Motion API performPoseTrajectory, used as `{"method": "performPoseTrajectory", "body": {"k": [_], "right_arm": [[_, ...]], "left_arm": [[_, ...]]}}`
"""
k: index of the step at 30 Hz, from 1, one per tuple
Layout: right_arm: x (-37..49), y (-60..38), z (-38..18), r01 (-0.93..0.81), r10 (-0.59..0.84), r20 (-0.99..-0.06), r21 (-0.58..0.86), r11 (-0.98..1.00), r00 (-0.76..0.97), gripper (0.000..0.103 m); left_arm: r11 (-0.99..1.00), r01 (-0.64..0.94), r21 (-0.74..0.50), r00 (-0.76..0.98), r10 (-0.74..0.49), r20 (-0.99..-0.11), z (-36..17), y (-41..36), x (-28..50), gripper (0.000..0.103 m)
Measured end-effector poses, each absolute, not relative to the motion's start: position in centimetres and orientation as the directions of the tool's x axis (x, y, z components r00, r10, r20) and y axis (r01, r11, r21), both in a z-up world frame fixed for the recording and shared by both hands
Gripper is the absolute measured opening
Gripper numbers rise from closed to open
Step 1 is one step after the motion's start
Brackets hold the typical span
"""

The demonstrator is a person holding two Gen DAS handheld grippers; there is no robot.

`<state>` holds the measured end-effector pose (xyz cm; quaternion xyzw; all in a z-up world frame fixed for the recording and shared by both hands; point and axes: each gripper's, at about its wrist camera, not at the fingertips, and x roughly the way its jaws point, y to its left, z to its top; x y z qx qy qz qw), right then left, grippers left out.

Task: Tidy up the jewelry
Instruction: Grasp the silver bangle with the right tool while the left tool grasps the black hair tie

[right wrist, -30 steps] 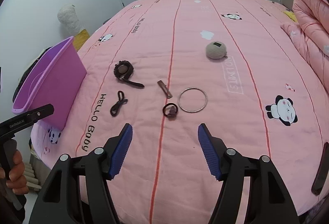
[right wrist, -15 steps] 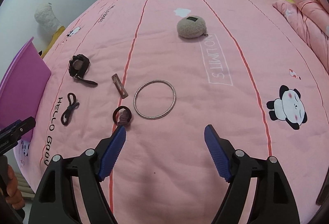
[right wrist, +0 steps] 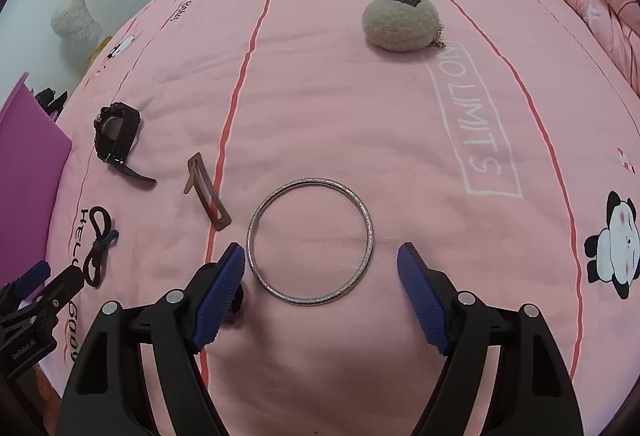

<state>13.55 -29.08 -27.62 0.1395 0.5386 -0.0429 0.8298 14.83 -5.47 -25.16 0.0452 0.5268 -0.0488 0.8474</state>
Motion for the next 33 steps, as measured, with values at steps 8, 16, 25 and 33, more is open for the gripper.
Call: {"method": "performPoseTrajectory", "body": {"k": [8, 16, 25, 33], "right_arm": [[14.5, -27.6, -28.3, 0.168, 0.04, -0.914, 0.117, 0.979, 0.403, 0.077], [14.4, -26.9, -29.1, 0.145, -0.035, -0.918, 0.024, 0.989, 0.394, 0.077], [15.1, -27.1, -29.9, 0.153, -0.048, -0.921, 0.013, 0.988, 0.387, 0.083], [15.5, -26.6, -30.1, 0.169, -0.08, -0.918, -0.014, 0.985, 0.388, 0.083]], "left_arm": [[0.993, 0.119, 0.021, 0.429, -0.032, -0.903, -26.6, -5.3, 15.1, 0.093], [0.993, 0.113, 0.026, 0.417, -0.023, -0.909, -27.7, -5.5, 15.6, 0.093], [0.996, 0.09, -0.006, 0.363, -0.038, -0.931, -29.6, -5.6, 17.3, 0.093], [0.996, 0.085, 0.027, 0.366, -0.006, -0.931, -31.0, -6.4, 17.9, 0.097]]}}
